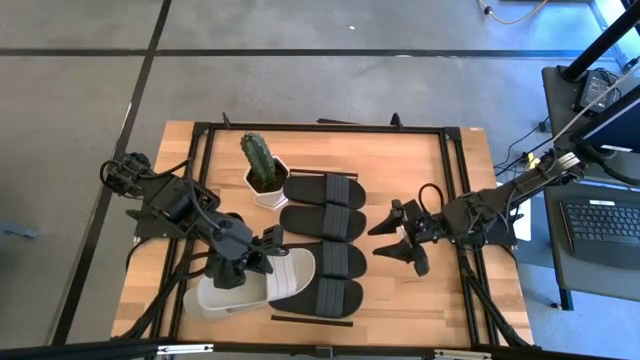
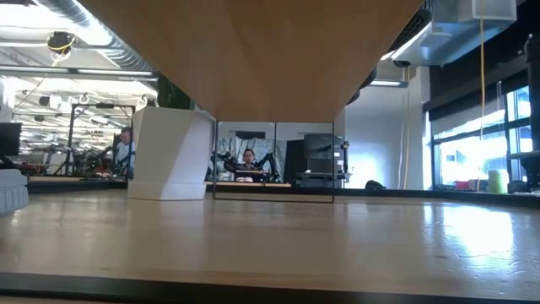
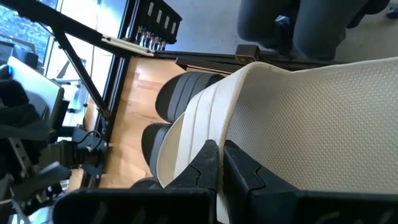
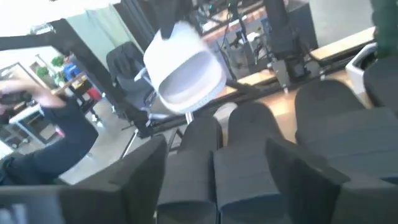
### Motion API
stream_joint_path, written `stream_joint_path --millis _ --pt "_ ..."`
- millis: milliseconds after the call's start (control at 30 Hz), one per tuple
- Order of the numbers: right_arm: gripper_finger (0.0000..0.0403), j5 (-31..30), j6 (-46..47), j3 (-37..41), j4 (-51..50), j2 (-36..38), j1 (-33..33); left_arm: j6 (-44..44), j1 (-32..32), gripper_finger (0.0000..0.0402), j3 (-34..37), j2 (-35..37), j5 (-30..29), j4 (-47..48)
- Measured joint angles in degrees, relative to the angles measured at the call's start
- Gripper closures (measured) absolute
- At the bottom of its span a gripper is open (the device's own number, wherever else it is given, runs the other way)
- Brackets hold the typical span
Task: Pick and place slides into the shelf
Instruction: Put the gray slide under the shelf
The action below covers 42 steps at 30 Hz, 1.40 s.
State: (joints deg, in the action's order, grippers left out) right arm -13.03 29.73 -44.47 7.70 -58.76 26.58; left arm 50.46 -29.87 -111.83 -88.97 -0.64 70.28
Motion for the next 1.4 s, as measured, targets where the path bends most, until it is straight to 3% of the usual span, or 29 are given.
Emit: stream_joint_path --millis 100,200,367,533,800,967,1167,1400 --pt "0.0098 -0.3 0.3 0.0 2.9 0.0 -0.3 2.1 0.0 0.0401 0.0 0.0 0.0 0.0" --pt "0.0087 -2.3 6.8 0.0 4.8 -0.4 -1.3 4.5 0.0 0.0401 0.0 0.0 0.0 -0.1" --pt "0.0093 -2.3 18.1 0.0 5.1 -2.3 -5.4 8.4 0.1 0.0401 0.0 0.0 -1.0 -0.5" --pt "0.0102 2.6 21.3 0.0 9.6 -4.5 -8.8 13.1 1.4 0.0401 0.0 0.0 -1.2 -2.5" --pt "0.0121 4.2 25.0 -2.7 10.2 -8.9 -9.9 13.2 6.3 0.0402 0.0 0.0 -1.1 -4.9" --pt "0.0133 5.2 23.7 -9.6 4.2 -13.3 -9.9 15.3 8.7 0.0401 0.0 -0.1 1.0 -6.4" --pt "0.0142 4.3 20.6 -20.5 -12.1 -18.7 -10.8 16.0 9.7 0.0402 0.0 -0.1 1.4 -6.8" --pt "0.0159 7.9 16.2 -28.6 -13.6 -23.1 -10.8 15.9 9.7 0.0402 0.0 -0.1 1.3 -6.6"
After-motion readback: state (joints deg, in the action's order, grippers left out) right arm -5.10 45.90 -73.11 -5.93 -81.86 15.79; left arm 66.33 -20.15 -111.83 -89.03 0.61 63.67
